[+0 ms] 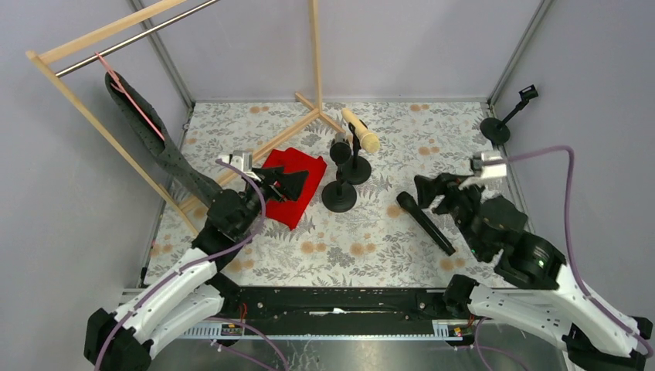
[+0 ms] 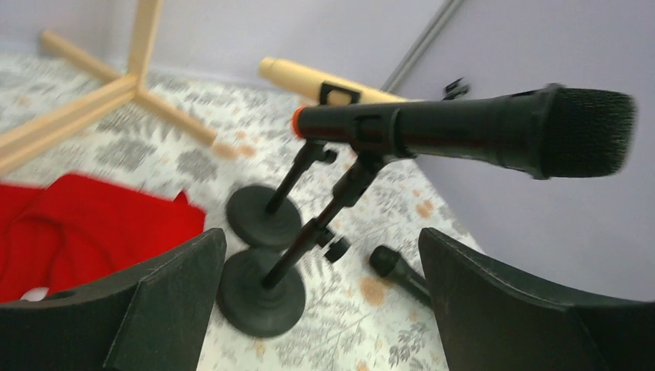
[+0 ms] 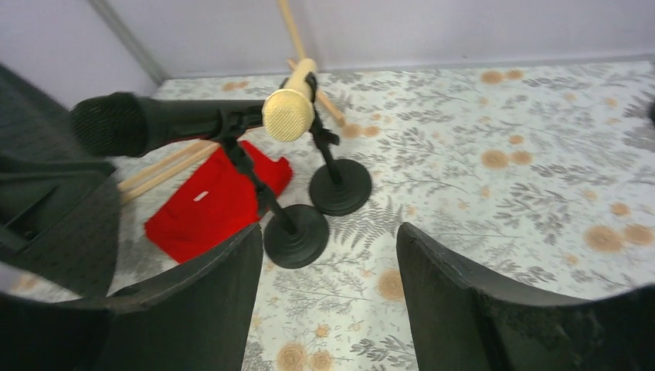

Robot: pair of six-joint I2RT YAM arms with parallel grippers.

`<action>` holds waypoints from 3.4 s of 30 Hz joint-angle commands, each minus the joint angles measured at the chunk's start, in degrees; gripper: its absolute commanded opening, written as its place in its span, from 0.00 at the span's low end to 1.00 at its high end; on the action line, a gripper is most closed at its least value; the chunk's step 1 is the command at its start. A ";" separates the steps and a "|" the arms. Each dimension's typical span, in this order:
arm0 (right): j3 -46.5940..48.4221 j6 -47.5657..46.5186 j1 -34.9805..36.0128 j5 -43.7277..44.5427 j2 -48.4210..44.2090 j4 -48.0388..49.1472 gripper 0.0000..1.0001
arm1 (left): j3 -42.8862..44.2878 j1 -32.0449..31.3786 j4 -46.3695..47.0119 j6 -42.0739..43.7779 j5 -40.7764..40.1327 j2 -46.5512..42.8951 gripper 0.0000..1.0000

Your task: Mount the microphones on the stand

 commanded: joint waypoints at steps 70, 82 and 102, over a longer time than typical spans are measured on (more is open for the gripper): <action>24.19 -1.31 -69.03 1.60 90.91 58.44 0.76 | 13.59 -0.54 -47.66 20.23 -8.91 0.99 0.99; 37.31 0.99 -72.27 -5.57 98.71 52.94 0.76 | 13.45 -0.45 -47.66 20.64 -9.54 0.10 0.99; 55.07 0.62 -74.65 -12.44 112.32 48.67 0.70 | 13.63 0.45 -47.63 20.90 -8.67 0.94 0.99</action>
